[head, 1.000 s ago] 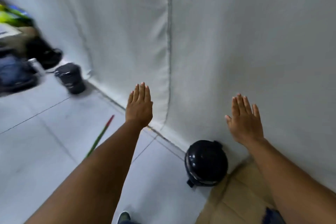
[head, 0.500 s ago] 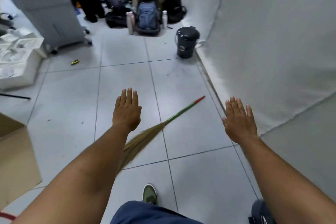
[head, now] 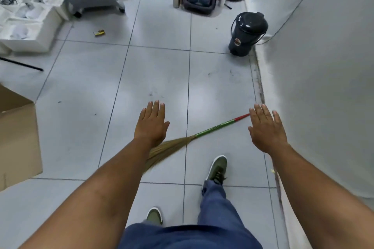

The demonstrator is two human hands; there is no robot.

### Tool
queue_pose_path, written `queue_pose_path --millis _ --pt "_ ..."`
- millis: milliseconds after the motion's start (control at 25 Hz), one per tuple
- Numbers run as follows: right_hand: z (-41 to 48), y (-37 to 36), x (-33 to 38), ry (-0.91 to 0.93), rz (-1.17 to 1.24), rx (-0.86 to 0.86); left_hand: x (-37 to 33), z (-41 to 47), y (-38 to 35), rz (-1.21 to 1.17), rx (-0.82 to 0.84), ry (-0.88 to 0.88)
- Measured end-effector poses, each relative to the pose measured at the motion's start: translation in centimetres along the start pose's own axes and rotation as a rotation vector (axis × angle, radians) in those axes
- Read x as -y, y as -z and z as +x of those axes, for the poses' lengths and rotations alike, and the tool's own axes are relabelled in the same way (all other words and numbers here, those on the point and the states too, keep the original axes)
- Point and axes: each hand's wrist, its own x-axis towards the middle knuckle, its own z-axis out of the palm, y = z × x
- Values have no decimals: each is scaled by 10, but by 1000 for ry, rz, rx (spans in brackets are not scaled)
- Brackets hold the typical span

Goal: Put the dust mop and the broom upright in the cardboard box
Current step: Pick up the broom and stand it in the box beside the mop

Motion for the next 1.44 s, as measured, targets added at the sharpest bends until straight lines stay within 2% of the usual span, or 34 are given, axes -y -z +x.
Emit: queue_pose_path --millis 120,200,320,440,520,600,720,800,880,1040,1240,1320,1440 --pt "81 -55 -17 123 -22 124 -20 57 -53 -56 92 164" --pt "129 -109 -18 208 -30 204 -40 93 -112 -57 179 193" --pt "201 -225 -2 343 47 298 -59 149 -229 -101 273 172" --pt "275 -348 11 450 -20 420 -64 217 -354 -46 383 70" --pt "329 -450 31 416 -63 525 -57 265 -466 47 472 72" --pt "363 -533 67 377 -113 621 -46 287 -557 108 546 165" --pt "382 -576 99 361 -107 558 -24 295 -604 143 459 189" --pt "381 -551 101 375 -88 511 -13 293 -576 85 444 199" --pt "373 -487 89 384 -5 421 -8 292 -508 72 399 187" --pt "328 -305 47 396 64 308 -13 274 -313 95 323 74" --pt "225 -77 -8 342 157 254 -38 211 -52 202 248 -53" --pt "186 -20 -18 310 175 219 -46 186 16 248 167 -105" --pt "153 28 -20 232 176 180 -48 171 74 309 110 -187"
